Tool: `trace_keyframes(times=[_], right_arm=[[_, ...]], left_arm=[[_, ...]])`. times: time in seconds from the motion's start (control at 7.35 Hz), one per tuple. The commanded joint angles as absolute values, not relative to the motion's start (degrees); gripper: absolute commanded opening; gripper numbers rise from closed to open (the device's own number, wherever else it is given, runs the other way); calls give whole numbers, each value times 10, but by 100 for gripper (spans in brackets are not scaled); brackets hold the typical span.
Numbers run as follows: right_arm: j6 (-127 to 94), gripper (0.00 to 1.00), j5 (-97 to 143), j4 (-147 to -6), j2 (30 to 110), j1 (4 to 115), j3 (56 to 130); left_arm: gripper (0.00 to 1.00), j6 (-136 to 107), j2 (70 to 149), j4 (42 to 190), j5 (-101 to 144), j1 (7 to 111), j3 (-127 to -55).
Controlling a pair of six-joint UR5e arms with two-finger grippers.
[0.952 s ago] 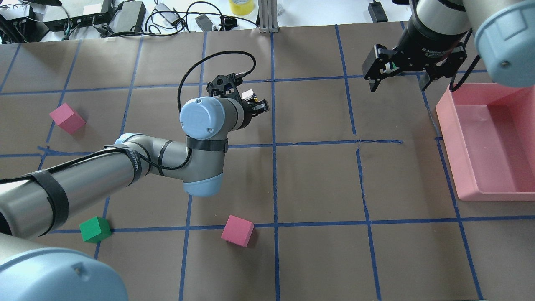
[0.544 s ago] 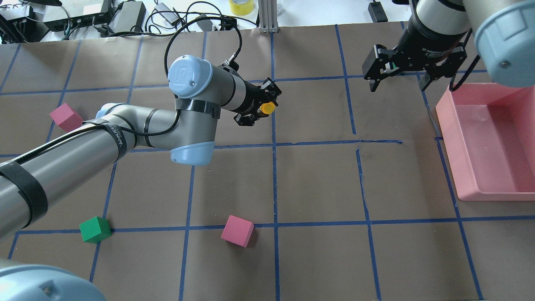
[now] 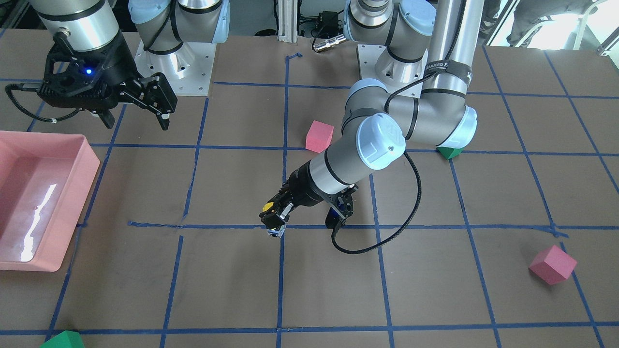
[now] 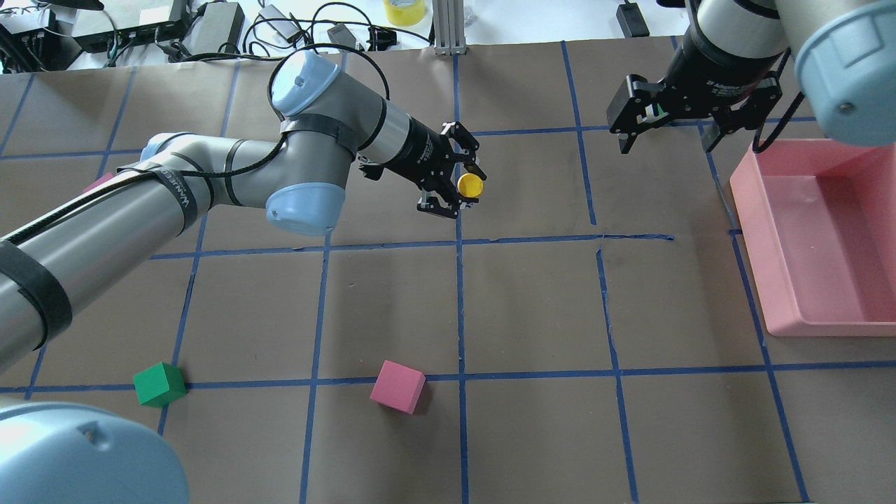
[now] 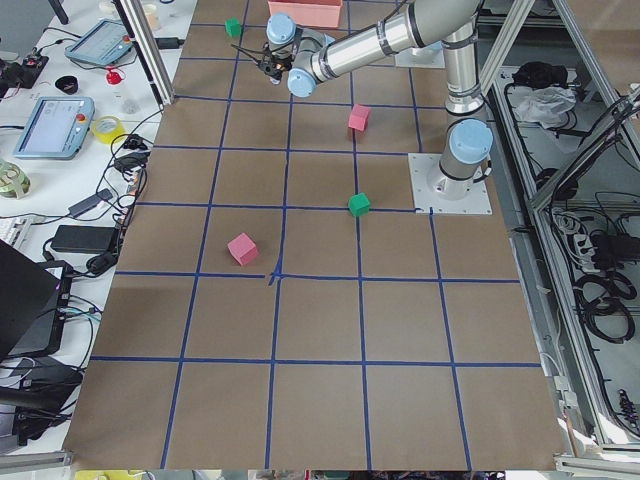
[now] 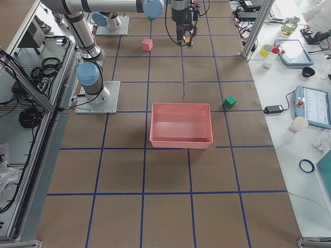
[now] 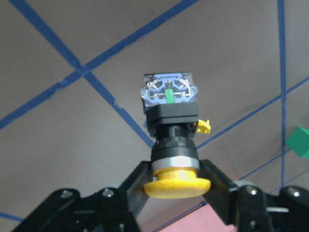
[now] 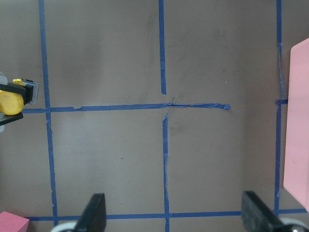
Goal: Align button upright
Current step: 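Lower the switch onto the table standing on its yellow cap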
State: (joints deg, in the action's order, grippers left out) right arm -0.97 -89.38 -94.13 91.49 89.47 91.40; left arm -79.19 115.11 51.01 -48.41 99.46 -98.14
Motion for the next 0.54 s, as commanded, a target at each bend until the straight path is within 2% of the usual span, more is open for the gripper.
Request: trace_keyframes(times=[0.0, 0.41], right_arm=[[-10, 100, -894, -941, 915, 895, 914], [-11, 100, -894, -941, 915, 895, 914]], left_arm=[[0, -775, 1180, 641, -421, 962, -941], [0, -731, 1238, 660, -425, 961, -946]])
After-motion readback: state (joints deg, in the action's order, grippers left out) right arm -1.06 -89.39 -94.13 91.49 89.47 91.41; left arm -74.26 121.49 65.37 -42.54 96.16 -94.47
